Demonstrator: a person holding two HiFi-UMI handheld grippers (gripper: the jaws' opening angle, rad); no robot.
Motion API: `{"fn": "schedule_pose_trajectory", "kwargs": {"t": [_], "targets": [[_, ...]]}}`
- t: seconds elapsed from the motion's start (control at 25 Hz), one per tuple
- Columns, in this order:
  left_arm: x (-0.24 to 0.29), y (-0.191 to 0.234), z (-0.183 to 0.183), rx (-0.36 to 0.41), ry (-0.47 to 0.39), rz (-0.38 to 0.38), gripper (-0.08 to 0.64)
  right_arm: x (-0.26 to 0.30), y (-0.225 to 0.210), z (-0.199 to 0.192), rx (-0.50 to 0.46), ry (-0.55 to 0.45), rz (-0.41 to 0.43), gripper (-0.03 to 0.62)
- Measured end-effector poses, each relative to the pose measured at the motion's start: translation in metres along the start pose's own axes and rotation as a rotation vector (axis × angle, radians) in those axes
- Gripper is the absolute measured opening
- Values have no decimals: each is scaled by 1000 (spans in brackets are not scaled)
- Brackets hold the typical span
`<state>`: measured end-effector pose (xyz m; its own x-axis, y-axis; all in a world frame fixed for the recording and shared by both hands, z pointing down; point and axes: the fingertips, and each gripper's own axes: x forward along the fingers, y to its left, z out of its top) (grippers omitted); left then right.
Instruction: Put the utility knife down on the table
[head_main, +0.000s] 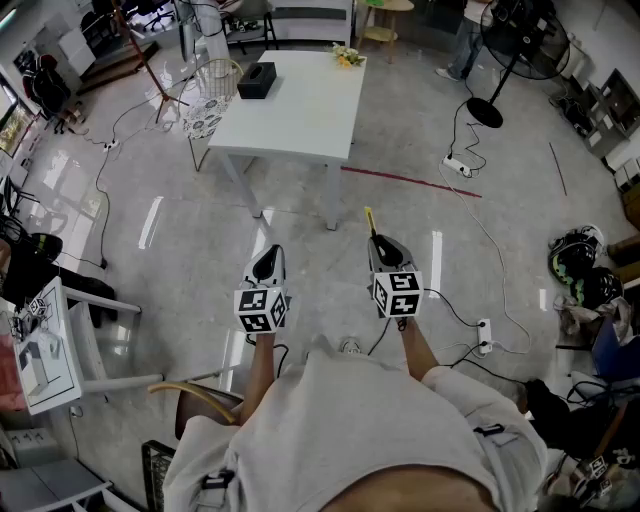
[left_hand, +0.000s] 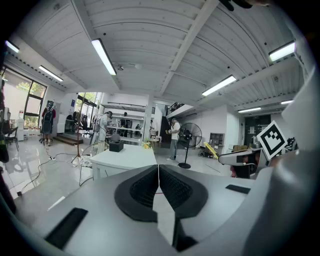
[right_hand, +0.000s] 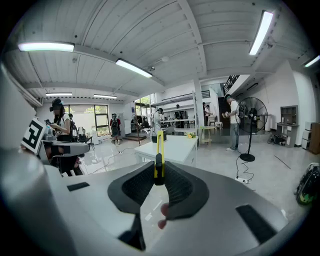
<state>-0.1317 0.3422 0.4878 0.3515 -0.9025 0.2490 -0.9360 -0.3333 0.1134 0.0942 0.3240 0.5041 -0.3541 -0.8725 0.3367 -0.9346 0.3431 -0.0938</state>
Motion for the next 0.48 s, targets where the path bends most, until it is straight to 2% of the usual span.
{"fn": "schedule_pose_trajectory", "kwargs": {"t": [0.48], "targets": [[6,5,7,16,-5,18,25,5,-1,1,-10,2,14,80]]}}
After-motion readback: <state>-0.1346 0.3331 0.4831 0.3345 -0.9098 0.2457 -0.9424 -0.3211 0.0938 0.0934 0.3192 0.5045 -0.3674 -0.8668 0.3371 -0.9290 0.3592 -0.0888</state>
